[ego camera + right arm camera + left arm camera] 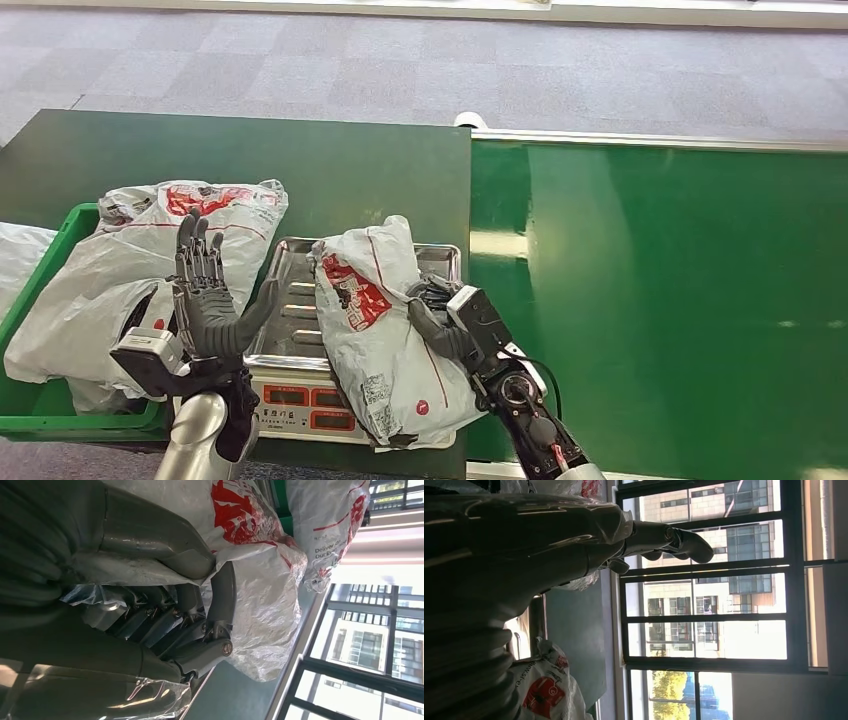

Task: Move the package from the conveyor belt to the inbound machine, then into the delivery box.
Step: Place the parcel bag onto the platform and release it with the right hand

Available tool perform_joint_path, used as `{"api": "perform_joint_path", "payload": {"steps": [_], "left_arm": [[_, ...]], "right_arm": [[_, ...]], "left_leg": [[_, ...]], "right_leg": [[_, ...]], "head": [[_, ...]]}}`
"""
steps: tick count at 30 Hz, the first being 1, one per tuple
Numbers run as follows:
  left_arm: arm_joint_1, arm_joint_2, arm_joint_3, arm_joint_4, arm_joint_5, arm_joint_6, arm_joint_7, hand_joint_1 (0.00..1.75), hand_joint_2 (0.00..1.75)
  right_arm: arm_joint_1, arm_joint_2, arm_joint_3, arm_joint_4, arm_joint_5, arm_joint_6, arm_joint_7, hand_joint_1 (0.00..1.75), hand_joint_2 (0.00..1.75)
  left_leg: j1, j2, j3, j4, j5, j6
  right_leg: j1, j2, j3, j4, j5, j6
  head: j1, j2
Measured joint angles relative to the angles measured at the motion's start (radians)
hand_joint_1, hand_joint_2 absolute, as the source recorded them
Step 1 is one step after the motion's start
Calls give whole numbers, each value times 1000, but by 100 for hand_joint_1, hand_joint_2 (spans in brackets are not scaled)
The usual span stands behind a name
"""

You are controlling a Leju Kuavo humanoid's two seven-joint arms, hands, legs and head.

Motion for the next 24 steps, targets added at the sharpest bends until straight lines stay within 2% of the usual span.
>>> {"api": "perform_joint_path", "payload": {"steps": [8, 9, 12, 13, 16, 20, 24], "left_arm": [[-7, 1, -3, 6, 1, 1, 0, 0, 175], [-10, 2, -4, 9, 2, 2, 0, 0, 175], [-19, 3, -5, 20, 3, 2, 0, 0, 175], [-21, 3, -5, 23, 3, 2, 0, 0, 175], [-15, 3, -6, 26, -2, 0, 0, 0, 175], [1, 4, -10, 26, -18, -11, 0, 0, 175], [7, 4, -11, 26, -21, -15, 0, 0, 175]], "right_arm": [[-56, 6, 46, 74, 29, 12, 55, 175, 175], [-65, 8, 56, 85, 36, 13, 63, 168, 175], [-83, 12, 81, 108, 48, 13, 74, 37, 175], [-84, 12, 86, 111, 46, 8, 72, 0, 175], [-71, 10, 87, 101, 14, -16, 33, 0, 175], [1, -10, 59, 8, -54, -7, -77, 0, 175], [51, -32, 27, -96, -71, -3, -100, 0, 175]], "left_leg": [[0, 7, 5, 0, 0, 0], [0, 9, 6, 0, -1, -1], [1, 15, 10, 0, -1, -1], [1, 15, 10, 0, -1, -1], [1, 15, 11, 0, -1, -1], [1, 10, 7, 0, -1, -1], [1, 10, 4, 0, -1, -1]], "right_leg": [[0, 4, 2, 0, 1, -1], [0, 7, 2, 0, 1, -2], [1, 12, 4, 0, 2, -3], [1, 12, 4, 0, 2, -3], [2, 12, 4, 0, 3, -3], [2, 11, 3, 0, 2, -3], [1, 10, 1, 0, 2, -2]], "head": [[0, 0], [0, 0], [0, 0], [0, 0], [0, 0], [0, 0], [0, 0]]}}
